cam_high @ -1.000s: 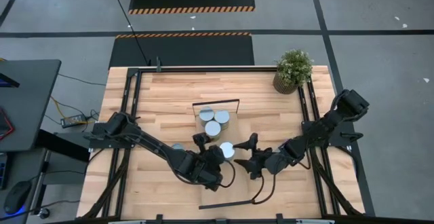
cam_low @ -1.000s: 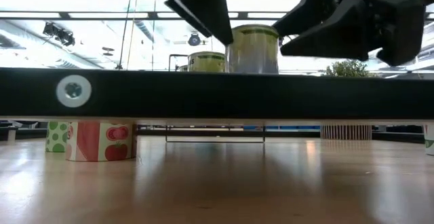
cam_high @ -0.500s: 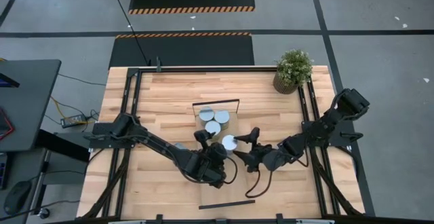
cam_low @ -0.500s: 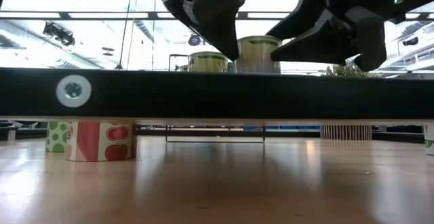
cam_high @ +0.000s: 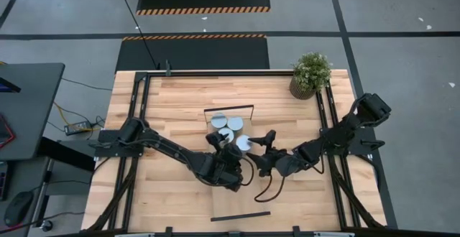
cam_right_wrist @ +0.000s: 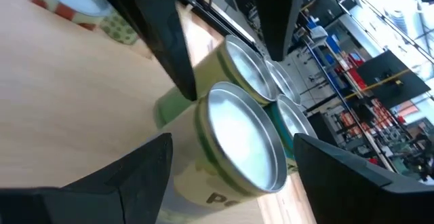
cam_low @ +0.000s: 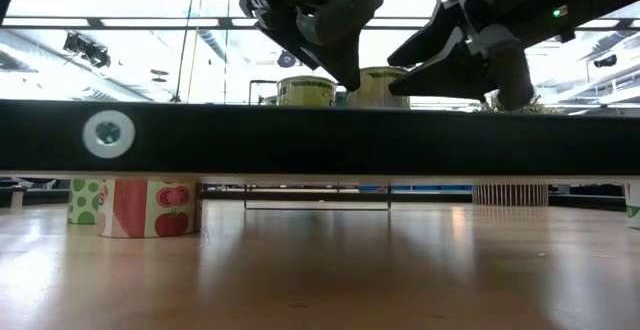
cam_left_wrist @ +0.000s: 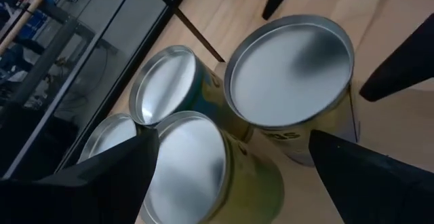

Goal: Pick and place cans onto a shelf
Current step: Adjust the large canned peas on the shelf

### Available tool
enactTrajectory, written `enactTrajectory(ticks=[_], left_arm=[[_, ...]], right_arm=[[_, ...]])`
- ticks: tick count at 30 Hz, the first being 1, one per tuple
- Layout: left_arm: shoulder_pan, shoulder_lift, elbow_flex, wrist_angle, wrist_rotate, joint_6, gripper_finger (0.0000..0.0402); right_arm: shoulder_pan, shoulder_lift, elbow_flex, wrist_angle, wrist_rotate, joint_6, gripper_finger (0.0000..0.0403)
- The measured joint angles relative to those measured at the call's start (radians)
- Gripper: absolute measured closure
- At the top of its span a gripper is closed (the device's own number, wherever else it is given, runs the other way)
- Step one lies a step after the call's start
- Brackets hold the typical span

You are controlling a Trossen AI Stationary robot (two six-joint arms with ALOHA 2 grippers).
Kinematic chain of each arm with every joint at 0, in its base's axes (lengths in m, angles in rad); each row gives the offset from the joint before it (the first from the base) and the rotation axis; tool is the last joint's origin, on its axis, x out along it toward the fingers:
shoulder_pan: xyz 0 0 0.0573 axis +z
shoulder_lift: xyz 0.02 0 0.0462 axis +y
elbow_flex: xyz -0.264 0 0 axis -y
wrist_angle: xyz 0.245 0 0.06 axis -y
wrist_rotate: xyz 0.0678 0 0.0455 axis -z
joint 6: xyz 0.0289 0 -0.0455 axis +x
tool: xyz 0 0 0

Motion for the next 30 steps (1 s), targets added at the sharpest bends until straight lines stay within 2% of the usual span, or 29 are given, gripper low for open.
enactTrajectory(ticks=[7,11,18,22,27,30], left_arm=[[-0.009,0.0,0.0,-0.014,0.006,0.008,0.0015],[-0.036,-0.002,0.0,-0.06,0.042,0.001,0.0015],[-0.099,-0.015,0.001,-0.196,0.124,-0.059,0.0015],[-0.134,-0.018,0.001,-0.332,0.138,-0.146,0.0015],[-0.172,-0.018,0.001,-0.412,0.199,-0.158,0.0015],[-0.19,-0.018,0.001,-0.428,0.224,-0.127,0.0015]], right_arm=[[-0.05,0.0,0.0,0.006,-0.051,-0.002,0.0089],[-0.064,0.0,0.0,0.013,-0.077,0.0,0.0089],[0.017,-0.049,0.0,-0.02,0.062,-0.046,0.0089],[0.053,-0.068,0.0,-0.131,0.162,-0.009,0.0089],[0.055,-0.073,0.0,-0.323,0.172,0.165,0.0089],[0.011,-0.073,0.0,-0.361,0.171,0.209,0.0089]])
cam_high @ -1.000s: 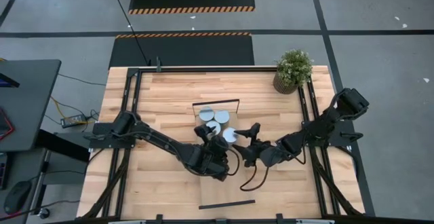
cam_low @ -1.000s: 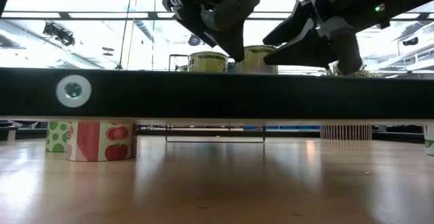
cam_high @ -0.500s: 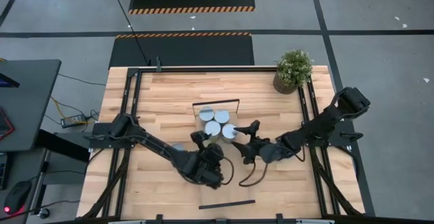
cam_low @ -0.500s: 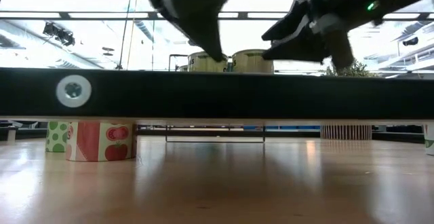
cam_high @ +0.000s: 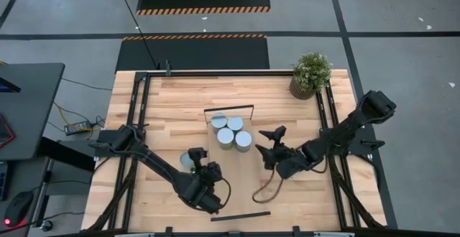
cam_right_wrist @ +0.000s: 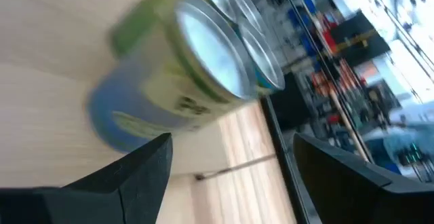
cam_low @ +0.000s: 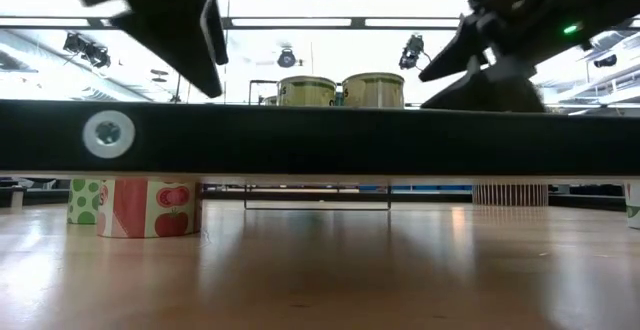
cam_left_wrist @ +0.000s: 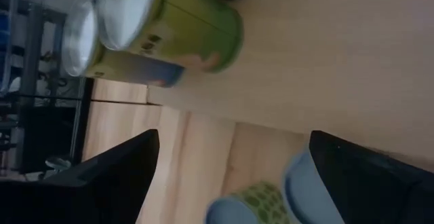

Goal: Pick and place cans onto a shelf
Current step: Adjust the large canned peas on the shelf

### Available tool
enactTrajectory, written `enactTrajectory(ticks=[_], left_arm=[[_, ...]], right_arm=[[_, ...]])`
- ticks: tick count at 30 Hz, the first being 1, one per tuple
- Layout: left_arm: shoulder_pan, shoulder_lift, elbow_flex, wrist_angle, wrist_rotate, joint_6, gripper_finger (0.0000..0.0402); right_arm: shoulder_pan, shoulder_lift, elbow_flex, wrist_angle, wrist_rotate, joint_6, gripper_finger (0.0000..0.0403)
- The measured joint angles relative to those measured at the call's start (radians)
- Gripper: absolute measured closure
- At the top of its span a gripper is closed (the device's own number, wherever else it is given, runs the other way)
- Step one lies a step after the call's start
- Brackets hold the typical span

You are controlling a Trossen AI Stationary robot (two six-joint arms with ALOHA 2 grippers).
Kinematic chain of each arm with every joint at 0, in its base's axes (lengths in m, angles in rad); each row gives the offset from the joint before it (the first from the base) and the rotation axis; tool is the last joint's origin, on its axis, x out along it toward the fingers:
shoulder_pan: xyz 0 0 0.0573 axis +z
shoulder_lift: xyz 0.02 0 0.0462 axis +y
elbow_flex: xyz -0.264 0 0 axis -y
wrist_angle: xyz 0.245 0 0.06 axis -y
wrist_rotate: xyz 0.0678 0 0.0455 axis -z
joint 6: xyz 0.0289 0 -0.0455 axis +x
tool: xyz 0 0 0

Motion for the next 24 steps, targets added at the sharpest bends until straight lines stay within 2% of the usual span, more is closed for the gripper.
enactTrajectory(ticks=[2,7,10,24], left_arm=[[-0.008,0.0,0.0,0.003,0.013,0.013,0.0015],[-0.012,0.0,0.0,0.005,0.02,0.015,0.0015],[-0.011,0.0,0.0,0.016,0.02,0.015,0.0015],[0.008,0.0,0.0,0.127,0.016,0.061,0.0015]], right_arm=[[-0.032,0.0,0.0,0.008,-0.014,-0.005,0.0089],[-0.126,0.0,0.0,0.077,-0.191,-0.036,0.0089],[-0.164,0.0,0.0,0.113,-0.254,-0.04,0.0089],[-0.174,0.0,0.0,0.202,-0.304,-0.056,0.0089]])
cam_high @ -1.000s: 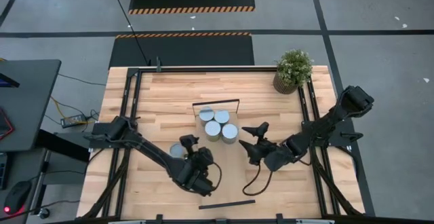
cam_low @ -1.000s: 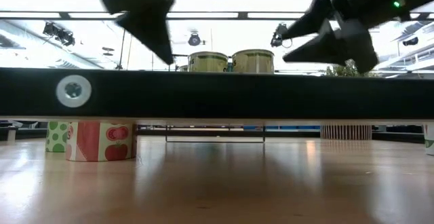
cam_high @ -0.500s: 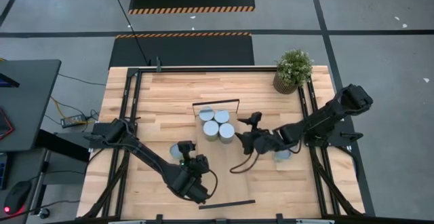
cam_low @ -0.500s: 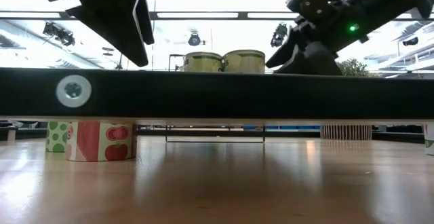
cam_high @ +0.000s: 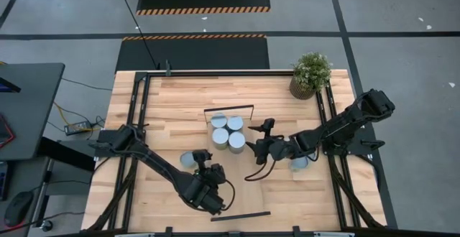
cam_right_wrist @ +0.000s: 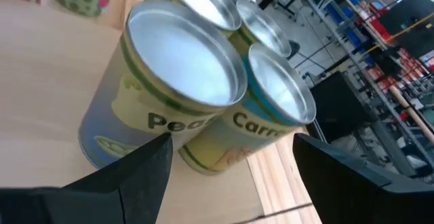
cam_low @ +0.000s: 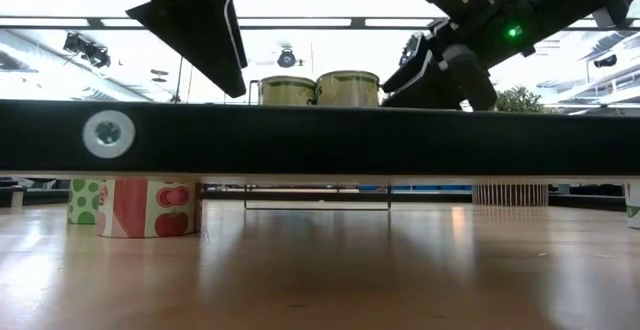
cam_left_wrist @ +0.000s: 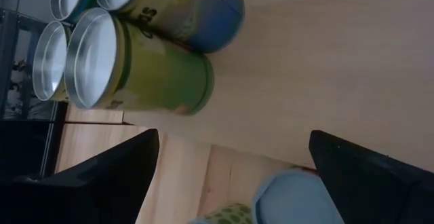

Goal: Pick and place cans onto a shelf
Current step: Adjust the large canned peas on the shelf

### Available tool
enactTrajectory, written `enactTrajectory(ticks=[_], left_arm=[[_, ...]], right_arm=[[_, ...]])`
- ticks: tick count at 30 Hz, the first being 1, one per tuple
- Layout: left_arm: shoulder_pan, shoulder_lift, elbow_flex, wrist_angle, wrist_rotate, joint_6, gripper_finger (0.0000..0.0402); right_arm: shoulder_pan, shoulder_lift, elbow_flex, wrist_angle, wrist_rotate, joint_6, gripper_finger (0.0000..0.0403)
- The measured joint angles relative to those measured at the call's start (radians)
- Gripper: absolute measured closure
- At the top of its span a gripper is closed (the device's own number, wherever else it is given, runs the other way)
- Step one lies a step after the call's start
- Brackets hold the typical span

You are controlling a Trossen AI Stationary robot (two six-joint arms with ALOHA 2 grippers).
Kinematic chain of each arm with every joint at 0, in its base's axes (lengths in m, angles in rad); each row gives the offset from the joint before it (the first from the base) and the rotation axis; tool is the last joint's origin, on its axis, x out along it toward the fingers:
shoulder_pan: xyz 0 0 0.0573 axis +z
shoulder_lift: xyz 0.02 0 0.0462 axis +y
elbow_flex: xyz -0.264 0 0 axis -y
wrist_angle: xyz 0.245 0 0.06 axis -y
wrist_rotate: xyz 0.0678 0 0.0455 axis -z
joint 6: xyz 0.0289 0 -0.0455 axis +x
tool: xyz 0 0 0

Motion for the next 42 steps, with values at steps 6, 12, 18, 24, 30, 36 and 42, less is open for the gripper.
enactTrajectory(ticks=[6,12,18,24,30,36,42], left_arm=[[0.015,0.0,0.0,0.004,0.013,-0.007,0.0015],[0.02,0.0,0.0,0.013,-0.048,-0.061,0.0015],[0.046,0.0,0.0,0.018,-0.156,-0.147,0.0015],[0.069,0.0,0.0,0.02,-0.149,-0.146,0.0015],[0.074,0.001,0.0,0.022,-0.134,-0.137,0.0015],[0.073,0.001,0.0,0.024,-0.129,-0.139,0.0015],[0.072,0.001,0.0,0.021,-0.128,-0.142,0.0015]], right_arm=[[0.009,0.0,0.0,-0.01,0.038,-0.031,0.0089],[0.094,-0.018,0.0,-0.027,0.052,-0.035,0.0089],[0.169,-0.016,0.0,0.05,0.027,-0.078,0.0089],[0.149,0.007,0.0,0.122,-0.047,-0.23,0.0089],[0.136,0.115,0.0,0.322,-0.077,-0.385,0.0089],[0.124,0.181,0.0,0.506,-0.029,-0.538,0.0089],[0.085,0.2,0.0,0.524,-0.006,-0.576,0.0089]])
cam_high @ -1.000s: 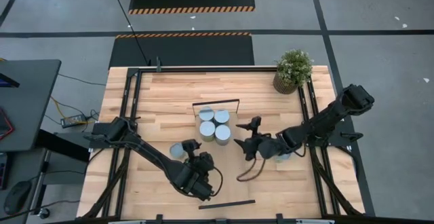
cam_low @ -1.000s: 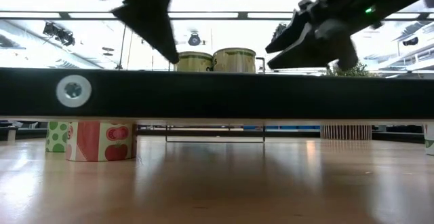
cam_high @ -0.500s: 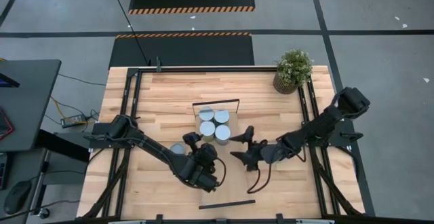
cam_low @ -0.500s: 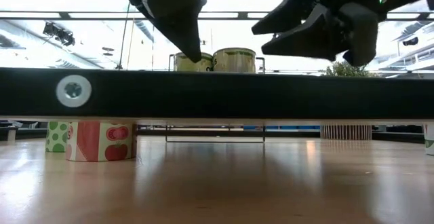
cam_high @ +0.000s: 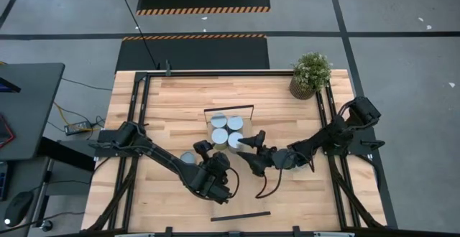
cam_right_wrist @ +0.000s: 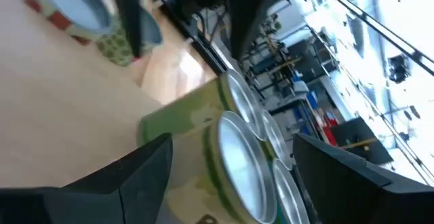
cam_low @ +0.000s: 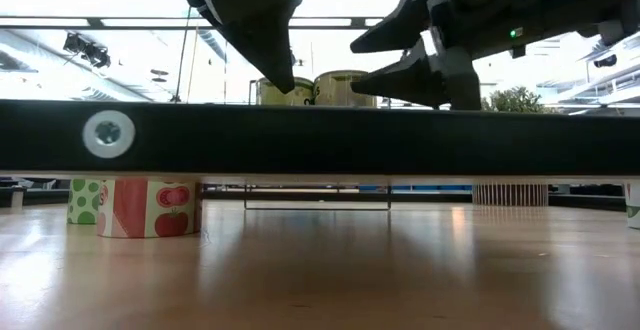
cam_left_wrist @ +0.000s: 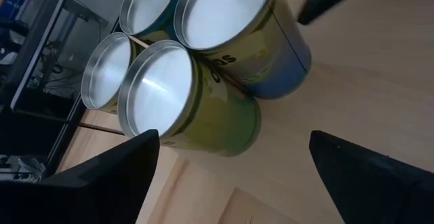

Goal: Pick and place cans onto a shelf
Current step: Adjust the large canned peas on the shelf, then put the small canned peas on the shelf

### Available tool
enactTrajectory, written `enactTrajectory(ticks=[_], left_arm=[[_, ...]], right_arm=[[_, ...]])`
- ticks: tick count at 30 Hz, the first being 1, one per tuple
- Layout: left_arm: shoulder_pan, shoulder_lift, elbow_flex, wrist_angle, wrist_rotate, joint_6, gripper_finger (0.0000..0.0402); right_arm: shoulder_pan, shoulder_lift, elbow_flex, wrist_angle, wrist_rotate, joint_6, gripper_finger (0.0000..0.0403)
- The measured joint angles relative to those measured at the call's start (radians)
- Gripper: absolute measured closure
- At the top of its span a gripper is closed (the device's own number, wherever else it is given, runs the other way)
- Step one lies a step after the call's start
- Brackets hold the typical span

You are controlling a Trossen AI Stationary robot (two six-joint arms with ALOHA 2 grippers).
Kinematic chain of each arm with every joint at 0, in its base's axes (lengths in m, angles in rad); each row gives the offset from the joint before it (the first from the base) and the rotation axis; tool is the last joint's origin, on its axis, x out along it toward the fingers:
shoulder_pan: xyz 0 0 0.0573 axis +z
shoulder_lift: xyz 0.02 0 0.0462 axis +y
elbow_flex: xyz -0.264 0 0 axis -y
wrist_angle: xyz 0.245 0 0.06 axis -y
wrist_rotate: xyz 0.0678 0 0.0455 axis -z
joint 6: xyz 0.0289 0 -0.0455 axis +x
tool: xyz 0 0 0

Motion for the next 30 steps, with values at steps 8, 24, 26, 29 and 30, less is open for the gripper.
enactTrajectory(ticks=[8,24,26,29,30], left_arm=[[0.0,0.0,0.0,0.0,0.01,0.0,0.0015],[-0.001,0.0,0.0,-0.07,0.111,0.052,0.0015],[-0.008,0.0,0.0,-0.128,0.126,0.041,0.0015],[-0.022,0.0,0.0,-0.176,0.127,0.021,0.0015],[-0.029,0.0,0.0,-0.18,0.127,0.02,0.0015]], right_arm=[[-0.034,0.0,0.0,0.001,0.033,-0.001,0.0089],[0.048,-0.013,0.0,0.003,0.126,-0.009,0.0089],[0.075,-0.026,0.0,-0.009,0.16,-0.028,0.0089],[0.108,-0.052,0.0,-0.061,0.212,-0.05,0.0089],[0.116,-0.067,0.0,-0.092,0.226,-0.046,0.0089]])
